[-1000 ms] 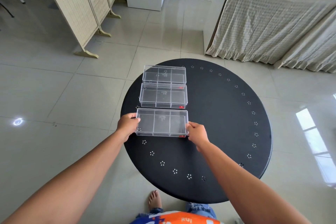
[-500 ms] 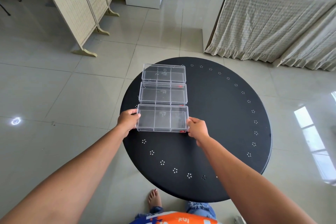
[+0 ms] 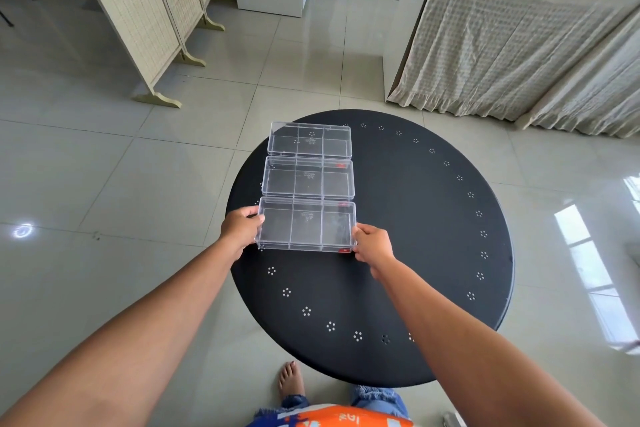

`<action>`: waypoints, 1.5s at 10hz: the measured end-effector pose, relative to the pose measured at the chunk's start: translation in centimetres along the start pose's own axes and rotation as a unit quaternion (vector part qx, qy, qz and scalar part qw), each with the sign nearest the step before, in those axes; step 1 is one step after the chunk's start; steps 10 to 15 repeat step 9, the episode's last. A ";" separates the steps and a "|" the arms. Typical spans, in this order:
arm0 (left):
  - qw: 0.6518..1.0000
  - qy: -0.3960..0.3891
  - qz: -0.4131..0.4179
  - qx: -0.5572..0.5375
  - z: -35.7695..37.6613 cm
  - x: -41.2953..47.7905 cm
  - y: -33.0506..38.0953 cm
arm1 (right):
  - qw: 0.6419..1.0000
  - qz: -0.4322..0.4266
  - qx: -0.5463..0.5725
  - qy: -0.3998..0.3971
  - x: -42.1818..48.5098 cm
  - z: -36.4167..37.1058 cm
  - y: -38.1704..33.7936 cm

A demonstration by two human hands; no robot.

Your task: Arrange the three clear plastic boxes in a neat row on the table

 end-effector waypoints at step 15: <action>0.995 0.075 0.025 0.056 -1.2 -3.8 2.6 | 0.998 -0.028 -0.039 0.035 -2.1 -0.8 -2.2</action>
Point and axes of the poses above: each hand's wrist, its own x-axis towards the middle knuckle, its own z-axis out of the palm, y = z × x, the point moved 4 cm from there along x, towards the middle knuckle, and after that the axes turned 12 degrees about x, right-handed, at the moved point
